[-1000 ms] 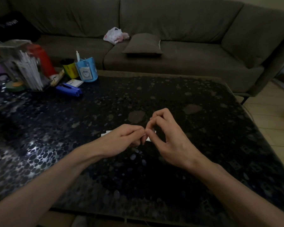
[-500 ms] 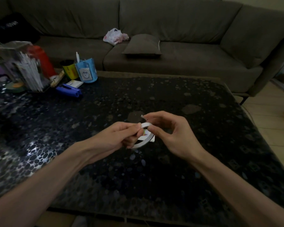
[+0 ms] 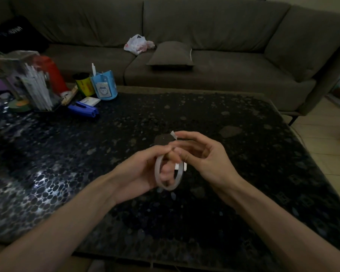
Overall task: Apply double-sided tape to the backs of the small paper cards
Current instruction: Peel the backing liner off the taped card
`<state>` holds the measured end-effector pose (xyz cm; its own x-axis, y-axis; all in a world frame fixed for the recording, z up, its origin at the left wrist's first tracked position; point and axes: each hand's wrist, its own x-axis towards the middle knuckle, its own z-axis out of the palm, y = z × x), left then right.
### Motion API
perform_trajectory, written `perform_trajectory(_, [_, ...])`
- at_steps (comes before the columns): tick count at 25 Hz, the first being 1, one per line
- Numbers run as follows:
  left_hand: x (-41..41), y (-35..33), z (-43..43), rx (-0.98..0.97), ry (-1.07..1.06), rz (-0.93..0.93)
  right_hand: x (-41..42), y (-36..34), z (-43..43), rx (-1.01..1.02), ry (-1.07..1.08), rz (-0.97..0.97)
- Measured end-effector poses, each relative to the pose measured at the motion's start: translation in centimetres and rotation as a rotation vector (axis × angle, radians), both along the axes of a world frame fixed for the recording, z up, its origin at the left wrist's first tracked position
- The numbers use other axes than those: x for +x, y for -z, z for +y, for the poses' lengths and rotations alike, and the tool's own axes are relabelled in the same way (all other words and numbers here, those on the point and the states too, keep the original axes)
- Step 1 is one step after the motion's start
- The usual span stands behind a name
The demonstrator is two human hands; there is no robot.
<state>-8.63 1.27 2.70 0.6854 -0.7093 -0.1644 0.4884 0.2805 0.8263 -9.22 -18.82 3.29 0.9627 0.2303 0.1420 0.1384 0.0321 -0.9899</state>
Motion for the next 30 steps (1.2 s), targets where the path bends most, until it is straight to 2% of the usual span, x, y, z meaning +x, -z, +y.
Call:
perform_trajectory(4, [0.4, -0.8, 0.0, 0.002, -0.189, 0.029, 0.3, -0.2, 0.4, 0.022, 0.181, 0.095])
perform_trajectory(7, [0.3, -2.2, 0.9, -0.036, -0.250, 0.027, 0.1, -0.7, 0.5, 0.036, 0.263, 0.146])
perform_trajectory(11, [-0.4, -4.6, 2.5, -0.129, -0.314, 0.004, -0.5, -2.1, 0.2, -0.023, 0.253, 0.157])
perform_trajectory(16, [-1.1, -6.2, 3.5, -0.140, -0.343, -0.025, -1.3, -2.8, 0.0, -0.010, 0.219, 0.172])
perform_trajectory(22, [-1.1, -5.2, 3.4, -0.254, -0.338, -0.071, -1.3, -3.4, 0.1, -0.025, 0.130, 0.197])
perform_trajectory(24, [-0.6, -4.5, 3.2, -0.128, -0.341, -0.106, -1.3, -3.1, 0.2, 0.005, 0.124, 0.225])
perform_trajectory(28, [0.3, -2.7, 2.4, 0.350, -0.475, -0.299, -1.6, -1.9, 0.1, 0.048, 0.103, 0.295])
perform_trajectory(30, [0.3, -1.9, 2.3, 0.528, -0.510, -0.397, -1.7, -1.4, -0.2, 0.017, 0.073, 0.311])
